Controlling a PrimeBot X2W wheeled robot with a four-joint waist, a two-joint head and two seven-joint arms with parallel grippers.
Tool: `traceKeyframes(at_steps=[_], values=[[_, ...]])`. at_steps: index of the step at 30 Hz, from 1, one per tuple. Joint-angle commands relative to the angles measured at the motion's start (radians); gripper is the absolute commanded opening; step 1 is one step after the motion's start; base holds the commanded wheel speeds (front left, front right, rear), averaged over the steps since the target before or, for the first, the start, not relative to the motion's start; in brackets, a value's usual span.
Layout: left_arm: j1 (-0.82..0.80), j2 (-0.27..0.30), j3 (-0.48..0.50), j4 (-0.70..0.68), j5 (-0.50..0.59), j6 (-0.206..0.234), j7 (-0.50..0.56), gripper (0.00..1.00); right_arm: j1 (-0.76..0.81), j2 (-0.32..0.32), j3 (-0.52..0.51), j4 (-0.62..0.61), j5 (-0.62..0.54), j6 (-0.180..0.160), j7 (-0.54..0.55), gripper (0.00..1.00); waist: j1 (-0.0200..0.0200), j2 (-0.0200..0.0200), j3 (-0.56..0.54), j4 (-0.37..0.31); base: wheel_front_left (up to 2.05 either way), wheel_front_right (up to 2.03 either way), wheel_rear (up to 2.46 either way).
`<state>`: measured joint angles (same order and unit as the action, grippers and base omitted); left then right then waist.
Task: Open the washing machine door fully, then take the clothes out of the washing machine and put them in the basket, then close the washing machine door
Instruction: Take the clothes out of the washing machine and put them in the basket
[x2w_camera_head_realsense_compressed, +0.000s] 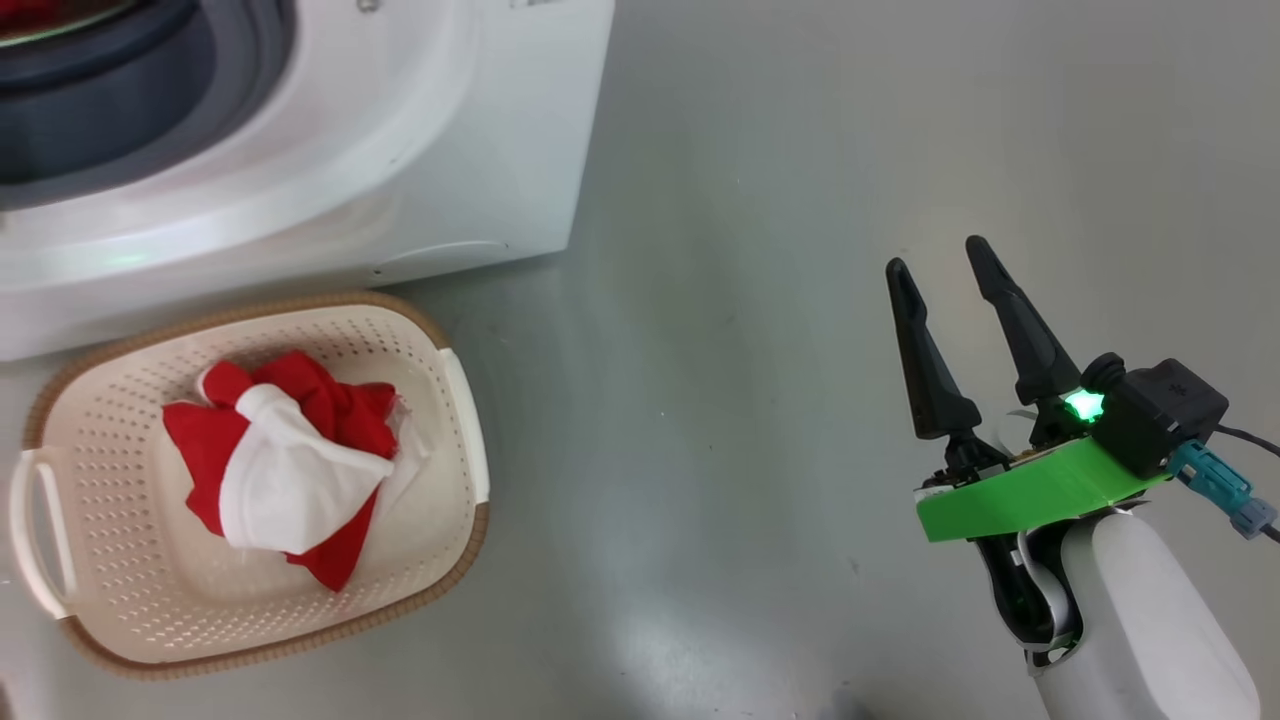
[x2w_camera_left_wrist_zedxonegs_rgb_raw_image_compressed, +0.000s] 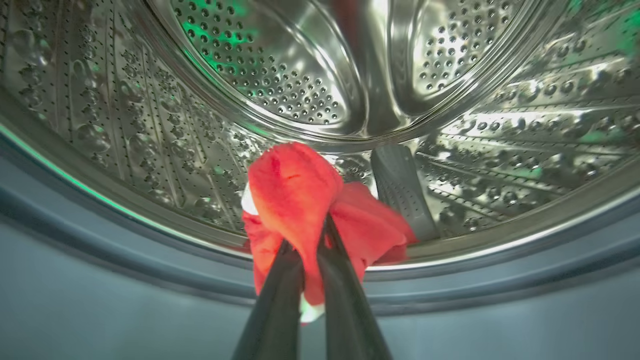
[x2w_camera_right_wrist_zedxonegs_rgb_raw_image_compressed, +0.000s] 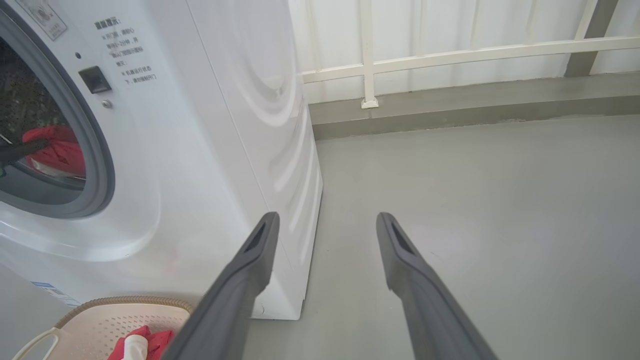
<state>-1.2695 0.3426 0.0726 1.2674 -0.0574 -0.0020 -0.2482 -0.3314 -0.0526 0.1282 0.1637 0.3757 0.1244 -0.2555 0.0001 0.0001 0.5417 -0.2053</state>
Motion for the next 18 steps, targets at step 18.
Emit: traceKeyframes(at_steps=[18], values=[[0.436,-0.124,0.116,-0.678,-0.056,-0.057,-0.013,0.0,0.078,-0.019,-0.008,-0.013,-0.016,0.006,-0.006,1.0,-0.0001,-0.0001,-0.133,0.072,0.0,0.0,0.0]])
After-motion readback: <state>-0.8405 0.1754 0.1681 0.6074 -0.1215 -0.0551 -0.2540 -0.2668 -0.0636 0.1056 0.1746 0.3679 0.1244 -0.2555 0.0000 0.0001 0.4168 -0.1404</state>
